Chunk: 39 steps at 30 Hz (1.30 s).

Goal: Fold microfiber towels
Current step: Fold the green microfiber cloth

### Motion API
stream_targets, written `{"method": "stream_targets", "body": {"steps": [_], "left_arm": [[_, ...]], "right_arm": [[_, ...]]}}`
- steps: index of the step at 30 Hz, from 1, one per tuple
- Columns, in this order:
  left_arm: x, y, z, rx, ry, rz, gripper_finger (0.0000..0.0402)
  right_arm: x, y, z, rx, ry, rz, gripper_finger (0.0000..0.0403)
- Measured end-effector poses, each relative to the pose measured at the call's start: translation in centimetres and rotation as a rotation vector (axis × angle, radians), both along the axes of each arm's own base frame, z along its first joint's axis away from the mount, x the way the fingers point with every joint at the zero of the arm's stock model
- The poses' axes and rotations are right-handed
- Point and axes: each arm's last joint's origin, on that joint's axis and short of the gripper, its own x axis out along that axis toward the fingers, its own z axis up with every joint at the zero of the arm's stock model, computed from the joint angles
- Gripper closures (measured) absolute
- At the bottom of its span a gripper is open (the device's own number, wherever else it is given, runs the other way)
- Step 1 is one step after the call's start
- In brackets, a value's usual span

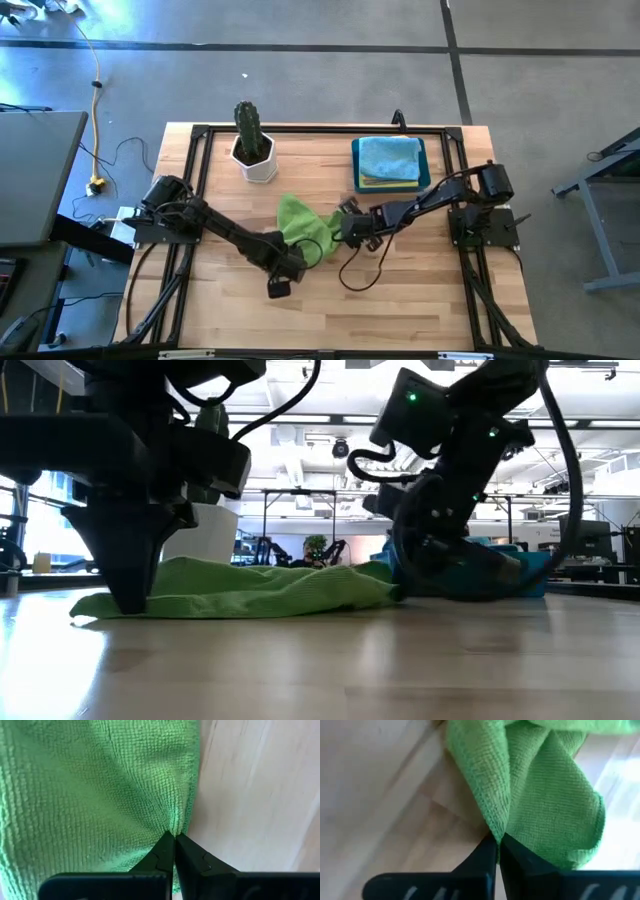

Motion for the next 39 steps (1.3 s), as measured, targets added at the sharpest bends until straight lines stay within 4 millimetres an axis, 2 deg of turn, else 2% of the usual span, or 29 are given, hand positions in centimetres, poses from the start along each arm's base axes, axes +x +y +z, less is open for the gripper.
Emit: {"method": "stream_targets", "body": {"steps": [5, 10, 16, 20, 25, 32, 36, 39], "left_arm": [[0.7, -0.6, 1.0, -0.048, -0.003, 0.019, 0.0402], [2.2, -1.4, 3.4, -0.152, -0.053, 0.034, 0.0401], [4.1, -1.9, 8.2, -0.192, -0.124, 0.030, 0.0401], [4.7, -1.8, 11.8, -0.188, -0.142, 0.061, 0.0401], [5.0, -1.8, 16.3, -0.218, -0.193, 0.114, 0.0401], [5.2, -2.3, 21.9, -0.322, -0.352, 0.055, 0.0401], [4.1, -1.5, 23.9, -0.195, -0.343, 0.107, 0.0401], [2.9, -0.6, 24.0, -0.054, -0.268, 0.213, 0.0401]], "right_arm": [[-1.1, 1.2, 0.6, 0.099, 0.010, -0.154, 0.0401], [-2.5, 2.3, 2.7, 0.203, -0.009, -0.260, 0.0402], [-4.8, 2.6, 7.4, 0.405, -0.088, -0.377, 0.0402], [-6.5, 2.3, 10.3, 0.498, -0.165, -0.447, 0.0402], [-8.1, 2.5, 13.1, 0.475, -0.232, -0.556, 0.0403], [-8.3, 2.9, 17.8, 0.461, -0.199, -0.648, 0.0403], [-8.5, 2.4, 20.3, 0.363, -0.300, -0.739, 0.0403], [-8.5, 2.2, 22.0, 0.331, -0.373, -0.744, 0.0403]]}}
